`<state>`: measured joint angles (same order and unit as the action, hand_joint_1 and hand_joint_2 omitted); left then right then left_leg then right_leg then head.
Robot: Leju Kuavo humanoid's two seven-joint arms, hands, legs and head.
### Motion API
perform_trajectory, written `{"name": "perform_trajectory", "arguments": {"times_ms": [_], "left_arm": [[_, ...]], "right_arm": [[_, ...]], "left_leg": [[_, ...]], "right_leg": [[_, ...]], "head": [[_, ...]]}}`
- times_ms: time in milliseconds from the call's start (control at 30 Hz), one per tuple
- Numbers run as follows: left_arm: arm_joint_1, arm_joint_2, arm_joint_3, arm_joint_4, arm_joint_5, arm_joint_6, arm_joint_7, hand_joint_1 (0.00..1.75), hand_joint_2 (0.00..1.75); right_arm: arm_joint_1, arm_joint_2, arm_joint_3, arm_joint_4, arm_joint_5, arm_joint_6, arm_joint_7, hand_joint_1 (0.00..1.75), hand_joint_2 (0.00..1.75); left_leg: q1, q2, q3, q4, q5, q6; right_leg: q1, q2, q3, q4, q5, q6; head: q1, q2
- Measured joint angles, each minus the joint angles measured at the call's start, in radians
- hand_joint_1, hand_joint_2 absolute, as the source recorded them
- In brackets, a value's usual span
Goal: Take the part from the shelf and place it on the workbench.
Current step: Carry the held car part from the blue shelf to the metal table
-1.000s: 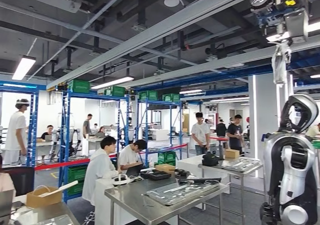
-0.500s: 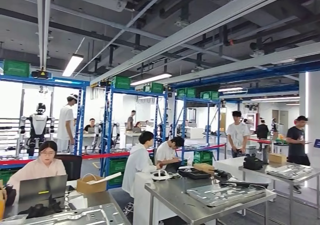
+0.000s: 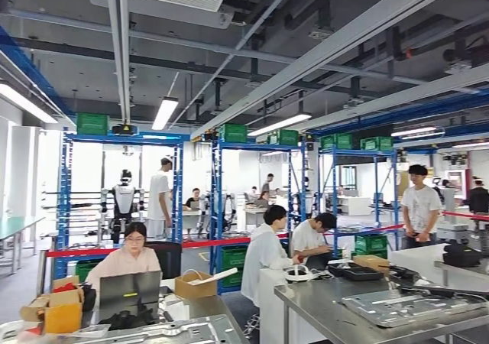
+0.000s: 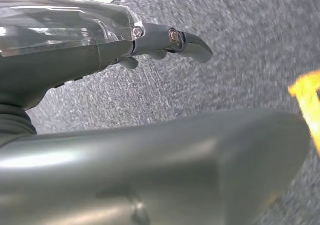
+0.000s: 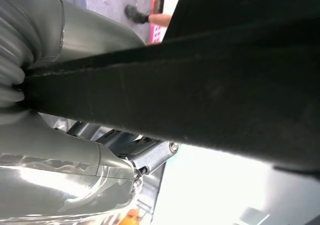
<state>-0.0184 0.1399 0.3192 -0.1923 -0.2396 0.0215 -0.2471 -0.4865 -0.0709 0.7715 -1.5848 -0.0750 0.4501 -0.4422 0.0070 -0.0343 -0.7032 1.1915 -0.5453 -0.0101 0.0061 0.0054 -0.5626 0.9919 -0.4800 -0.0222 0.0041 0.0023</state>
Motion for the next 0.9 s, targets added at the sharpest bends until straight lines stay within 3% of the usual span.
{"name": "perform_trajectory", "arguments": {"times_ms": [67,100,133,200,267,333,367,433,500,567,600,633,733,800,900], "left_arm": [[-0.003,0.000,0.000,0.000,0.000,0.000,0.000,0.00,1.75],[-0.002,-0.001,0.000,0.000,0.000,0.000,0.000,0.00,1.75],[-0.001,-0.001,0.000,0.000,0.000,0.000,0.000,0.00,1.75],[-0.001,-0.001,0.002,0.000,0.000,0.000,0.000,0.00,1.75],[-0.005,-0.002,0.005,0.000,-0.001,0.000,-0.001,0.00,1.75],[-0.005,-0.003,0.007,0.000,-0.001,0.000,-0.001,0.00,1.75],[-0.002,-0.002,0.009,0.000,-0.002,0.000,-0.001,0.00,1.75],[0.001,-0.002,0.012,0.000,-0.004,0.000,-0.002,0.00,1.75],[-0.003,-0.002,0.015,0.000,-0.008,-0.001,-0.004,0.00,1.75],[-0.007,-0.002,0.017,0.000,-0.013,-0.001,-0.006,0.00,1.75],[-0.006,-0.003,0.019,0.000,-0.014,-0.002,-0.007,0.00,1.75],[-0.005,-0.003,0.021,0.000,-0.016,-0.002,-0.007,0.00,1.75],[-0.002,-0.006,0.023,0.000,-0.018,-0.003,-0.008,0.00,1.75],[0.000,-0.008,0.024,0.000,-0.018,-0.003,-0.008,0.00,1.75],[0.003,-0.009,0.025,0.000,-0.019,-0.004,-0.008,0.00,1.75]], "right_arm": [[0.000,0.001,0.000,0.007,0.000,0.001,0.001,1.75,1.75],[0.001,0.001,0.000,0.010,0.000,0.001,0.001,1.75,1.75],[0.000,0.002,0.000,0.013,0.000,0.001,0.001,1.75,1.75],[-0.001,0.002,0.000,0.015,-0.001,0.002,0.001,1.75,1.75],[-0.003,0.003,0.000,0.016,-0.002,0.002,0.001,1.75,1.75],[-0.006,0.003,-0.001,0.017,-0.003,0.003,0.002,1.75,1.75],[-0.007,0.003,-0.001,0.018,-0.004,0.003,0.002,1.75,1.75],[-0.009,0.002,-0.001,0.018,-0.005,0.005,0.001,1.75,1.75],[-0.009,0.001,-0.003,0.020,-0.007,0.007,0.001,1.75,1.75],[-0.005,0.000,-0.004,0.024,-0.009,0.009,0.001,1.75,1.75],[-0.003,-0.001,-0.004,0.025,-0.010,0.009,0.001,1.75,1.75],[-0.001,-0.001,-0.005,0.026,-0.012,0.009,0.001,1.75,1.75],[0.000,0.001,-0.009,0.025,-0.018,0.006,0.001,1.75,1.75],[0.000,0.002,-0.010,0.025,-0.019,0.005,0.001,1.75,1.75],[0.000,0.007,-0.011,0.025,-0.020,0.003,0.001,1.75,1.75]], "left_leg": [[0.008,0.019,-0.047,0.100,-0.034,-0.009],[0.013,0.024,-0.046,0.102,-0.025,-0.014],[0.017,0.031,-0.026,0.065,0.000,-0.019],[0.020,0.071,0.044,-0.066,0.059,-0.029],[0.016,0.099,0.085,-0.145,0.081,-0.019],[0.010,0.085,0.085,-0.153,0.079,0.002],[0.010,0.075,0.085,-0.153,0.079,0.009],[0.010,0.056,0.086,-0.155,0.082,0.021],[0.008,0.035,0.086,-0.155,0.083,0.030],[0.002,0.012,0.087,-0.155,0.083,0.037],[-0.002,0.003,0.088,-0.155,0.083,0.039],[-0.005,-0.005,0.090,-0.155,0.083,0.041],[-0.009,-0.024,0.093,-0.155,0.082,0.042],[-0.007,-0.029,0.090,-0.157,0.084,0.039],[-0.007,-0.024,0.089,-0.157,0.078,0.030]], "right_leg": [[0.000,-0.032,0.000,0.000,-0.002,0.001],[-0.001,-0.046,0.000,0.000,-0.003,0.002],[-0.003,-0.059,0.001,0.001,-0.005,0.005],[-0.003,-0.082,0.004,0.007,-0.013,0.017],[0.000,-0.101,0.006,0.015,-0.021,0.031],[0.000,-0.121,0.010,0.017,-0.026,0.040],[-0.003,-0.121,0.013,0.018,-0.030,0.045],[-0.010,-0.083,0.002,0.055,-0.062,0.051],[-0.013,-0.030,-0.050,0.171,-0.122,0.052],[-0.011,-0.013,-0.111,0.289,-0.158,0.047],[-0.008,-0.011,-0.124,0.305,-0.150,0.042],[-0.003,-0.008,-0.118,0.279,-0.123,0.034],[0.017,0.008,-0.043,0.086,-0.019,0.002],[0.024,0.015,-0.021,0.030,-0.002,-0.008],[0.017,0.008,-0.011,0.004,0.008,-0.008]], "head": [[0.000,0.000],[0.000,0.000],[0.000,0.000],[0.000,0.000],[0.000,0.000],[-0.001,0.000],[0.000,0.000],[-0.001,0.000],[-0.001,0.000],[-0.001,0.000],[-0.001,0.000],[-0.001,0.000],[-0.001,0.000],[0.000,0.000],[-0.001,0.000]]}}
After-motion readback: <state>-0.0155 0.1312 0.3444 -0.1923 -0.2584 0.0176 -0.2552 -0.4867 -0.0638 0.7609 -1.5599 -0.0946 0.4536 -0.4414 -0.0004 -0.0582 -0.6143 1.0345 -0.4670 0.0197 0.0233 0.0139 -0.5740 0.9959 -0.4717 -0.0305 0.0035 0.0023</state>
